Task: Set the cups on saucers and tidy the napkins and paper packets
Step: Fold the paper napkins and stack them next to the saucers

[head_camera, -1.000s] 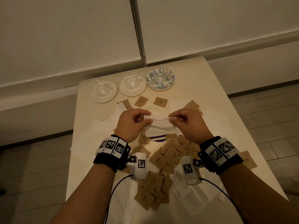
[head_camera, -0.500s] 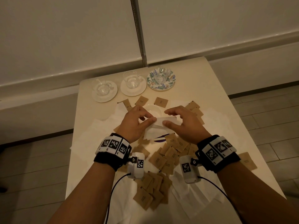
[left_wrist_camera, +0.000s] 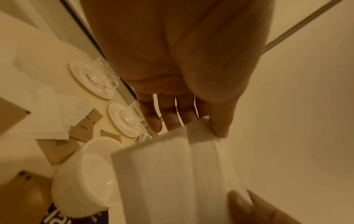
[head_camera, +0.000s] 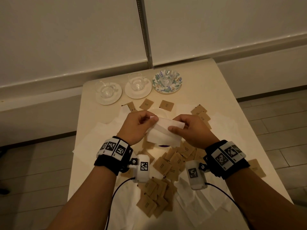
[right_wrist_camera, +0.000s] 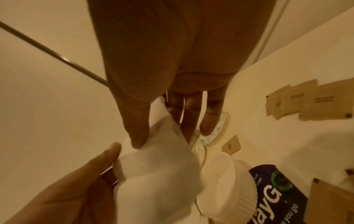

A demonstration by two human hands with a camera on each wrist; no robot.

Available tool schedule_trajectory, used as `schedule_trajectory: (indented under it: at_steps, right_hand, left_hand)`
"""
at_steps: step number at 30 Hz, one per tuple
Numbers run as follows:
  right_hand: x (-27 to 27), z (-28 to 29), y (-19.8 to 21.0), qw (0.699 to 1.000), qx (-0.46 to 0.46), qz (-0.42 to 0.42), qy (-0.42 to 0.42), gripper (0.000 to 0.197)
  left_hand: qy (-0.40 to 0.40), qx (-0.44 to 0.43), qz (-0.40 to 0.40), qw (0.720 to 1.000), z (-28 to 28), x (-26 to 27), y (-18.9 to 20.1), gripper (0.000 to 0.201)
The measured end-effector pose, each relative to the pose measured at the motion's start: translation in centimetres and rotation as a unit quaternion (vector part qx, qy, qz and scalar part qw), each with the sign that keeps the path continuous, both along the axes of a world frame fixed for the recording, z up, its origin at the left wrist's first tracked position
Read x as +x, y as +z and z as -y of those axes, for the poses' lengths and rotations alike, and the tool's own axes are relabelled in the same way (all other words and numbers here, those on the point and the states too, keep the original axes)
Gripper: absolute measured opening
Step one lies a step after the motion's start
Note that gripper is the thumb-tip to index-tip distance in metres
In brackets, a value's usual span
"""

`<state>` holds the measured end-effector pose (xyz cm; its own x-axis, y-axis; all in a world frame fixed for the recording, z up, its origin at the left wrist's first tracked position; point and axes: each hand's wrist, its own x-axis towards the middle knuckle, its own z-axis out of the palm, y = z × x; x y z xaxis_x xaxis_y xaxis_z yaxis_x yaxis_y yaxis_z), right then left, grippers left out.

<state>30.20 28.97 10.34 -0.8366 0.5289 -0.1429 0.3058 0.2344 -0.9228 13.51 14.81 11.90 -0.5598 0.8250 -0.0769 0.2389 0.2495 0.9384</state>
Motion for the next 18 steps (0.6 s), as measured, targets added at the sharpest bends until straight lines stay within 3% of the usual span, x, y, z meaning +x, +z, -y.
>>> schedule_trajectory:
  at_steps: [4,7,12,15,18]
  right_hand:
    - [-0.3,0.1,-0.4,1.000,-0.009,-0.004,0.000,0.007]
    - [-0.8,0.3,-1.1,0.997,-0.064,-0.013,-0.029,0.011]
    - [0.2,-0.7,-2.7,0.992,-0.126,-0.009,-0.023,0.010]
    - [0.4,-2.8,-4.9,0.995,-0.065,0.047,-0.052,0.006]
    - [-0.7,-6.2,-7.6,0.982,0.078,0.134,-0.112,0.014]
  left_hand:
    - [0.061,0.018,0.069,0.996,-0.1,0.4,-0.6,0.012]
    - [0.043,0.007,0.114,0.992,-0.2,0.9,-1.2,0.015]
    - [0.069,-0.001,0.085,0.994,-0.2,0.6,-2.1,0.037]
    - [0.069,-0.025,0.064,0.995,-0.7,0.2,-3.1,0.046]
    - [0.032,-0.060,0.026,0.997,-1.7,0.0,-4.0,0.048]
